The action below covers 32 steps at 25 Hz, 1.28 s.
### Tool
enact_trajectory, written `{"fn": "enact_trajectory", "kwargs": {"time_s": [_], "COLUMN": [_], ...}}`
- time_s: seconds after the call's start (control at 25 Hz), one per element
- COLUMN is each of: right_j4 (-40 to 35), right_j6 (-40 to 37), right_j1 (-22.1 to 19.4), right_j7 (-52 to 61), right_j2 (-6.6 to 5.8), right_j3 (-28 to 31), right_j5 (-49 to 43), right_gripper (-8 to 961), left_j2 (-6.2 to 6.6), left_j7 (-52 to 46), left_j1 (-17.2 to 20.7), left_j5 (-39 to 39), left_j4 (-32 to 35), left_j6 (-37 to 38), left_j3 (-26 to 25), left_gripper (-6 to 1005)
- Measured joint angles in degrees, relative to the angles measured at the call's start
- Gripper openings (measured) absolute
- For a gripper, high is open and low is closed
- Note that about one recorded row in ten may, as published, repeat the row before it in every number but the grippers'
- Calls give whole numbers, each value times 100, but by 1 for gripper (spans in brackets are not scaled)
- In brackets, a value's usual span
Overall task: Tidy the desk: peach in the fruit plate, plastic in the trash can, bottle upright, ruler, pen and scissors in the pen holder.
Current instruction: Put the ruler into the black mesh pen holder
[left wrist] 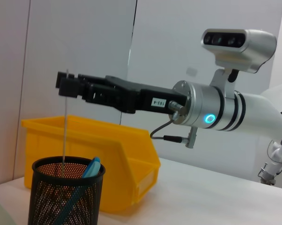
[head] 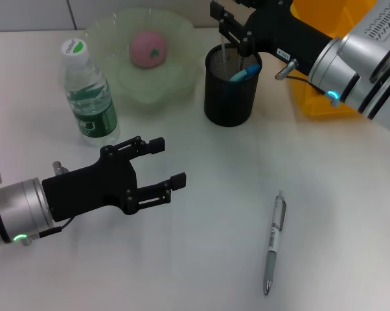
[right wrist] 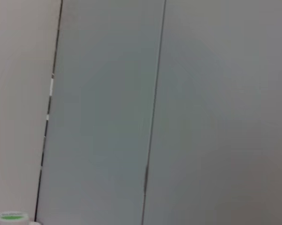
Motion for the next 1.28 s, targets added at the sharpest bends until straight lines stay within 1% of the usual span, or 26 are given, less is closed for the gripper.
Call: {"fn": "enact_trajectory", "kwargs": {"time_s": [0.2,1.08,1.28], "right_j4": [0,0,7], "right_j6": [219,382,392], "right_j1": [30,72,67], "right_j7": [130,131,134], "right_j2": [0,0,0], "right_j3": [0,-63,-62], "right_j5": [21,34,34], "right_gripper": [446,456,642], "left_j2": [0,9,9], "left_j7": [0,0,0], "left_j1": [-7,-14,-14], "left_j5": [0,2,14], "left_j4": [9,23,26], "left_j6": [-2,-16,-16], "left_j3": [0,0,0], "left_gripper": [783,783,783]}}
